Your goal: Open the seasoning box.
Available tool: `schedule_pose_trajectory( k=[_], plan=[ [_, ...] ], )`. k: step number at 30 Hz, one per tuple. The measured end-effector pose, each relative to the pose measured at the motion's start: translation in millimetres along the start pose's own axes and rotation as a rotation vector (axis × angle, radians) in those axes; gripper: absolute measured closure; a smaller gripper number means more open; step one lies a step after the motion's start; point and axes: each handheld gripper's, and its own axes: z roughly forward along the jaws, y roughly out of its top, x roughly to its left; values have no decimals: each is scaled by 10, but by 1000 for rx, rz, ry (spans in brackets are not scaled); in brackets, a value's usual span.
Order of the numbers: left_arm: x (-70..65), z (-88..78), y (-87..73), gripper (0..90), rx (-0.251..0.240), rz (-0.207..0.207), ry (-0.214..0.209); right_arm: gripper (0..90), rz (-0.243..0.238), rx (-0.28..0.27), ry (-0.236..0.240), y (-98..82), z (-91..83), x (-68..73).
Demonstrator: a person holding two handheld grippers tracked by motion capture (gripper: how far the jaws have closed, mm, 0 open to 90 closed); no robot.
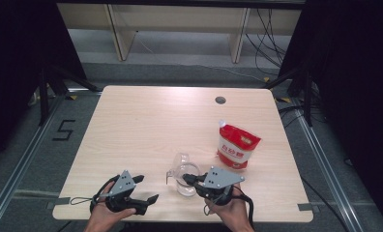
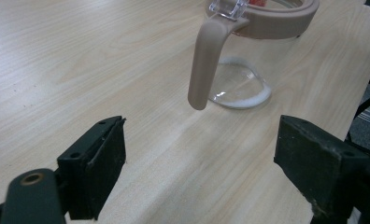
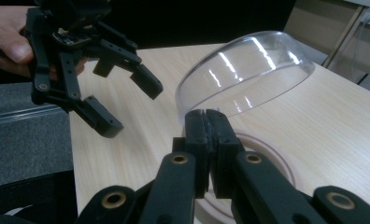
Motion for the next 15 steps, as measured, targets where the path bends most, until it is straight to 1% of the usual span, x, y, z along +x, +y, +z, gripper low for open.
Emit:
schedule_pose_trajectory(
  k=[1, 2, 3, 4, 5, 6, 7, 8, 9, 10, 12, 13, 14, 15],
  plan=[
    [0, 3, -1, 161, 1, 2, -4, 887, -33, 1, 7, 7, 10, -14],
    [-1, -2, 0, 161, 9, 10, -2, 887, -9, 5, 13, 8, 19, 4],
    [2, -1, -2, 160, 8, 12, -9, 886, -6, 1, 13, 10, 30, 13],
    [3, -5, 0, 161, 9, 15, -4, 884, -14, 4, 14, 13, 34, 14],
    [0, -6, 1, 160, 2, 11, -6, 884, 5, 14, 13, 17, 30, 34],
    [3, -9, 0, 158, -7, 11, -8, 884, -11, 2, 15, 22, 46, 31],
    [4, -14, 1, 155, -4, 9, -10, 884, -25, 3, 14, 31, 59, 36],
    [7, -15, 0, 155, -5, 5, -15, 884, -16, 0, 17, 35, 66, 50],
    [12, -18, 1, 155, -6, 12, -13, 882, -18, 0, 20, 40, 75, 59],
    [11, -18, 1, 155, -7, 10, -13, 880, -28, 2, 22, 46, 84, 62],
    [7, -19, 2, 155, -6, 8, -13, 874, -24, 8, 24, 56, 98, 79],
    [7, -20, 2, 155, -6, 10, -13, 875, -28, 14, 34, 60, 109, 79],
    [9, -17, 2, 155, -9, 10, -15, 874, -29, 10, 28, 57, 122, 88],
    [9, -18, 4, 155, -8, 12, -16, 874, -24, 16, 33, 57, 130, 96]
  ],
)
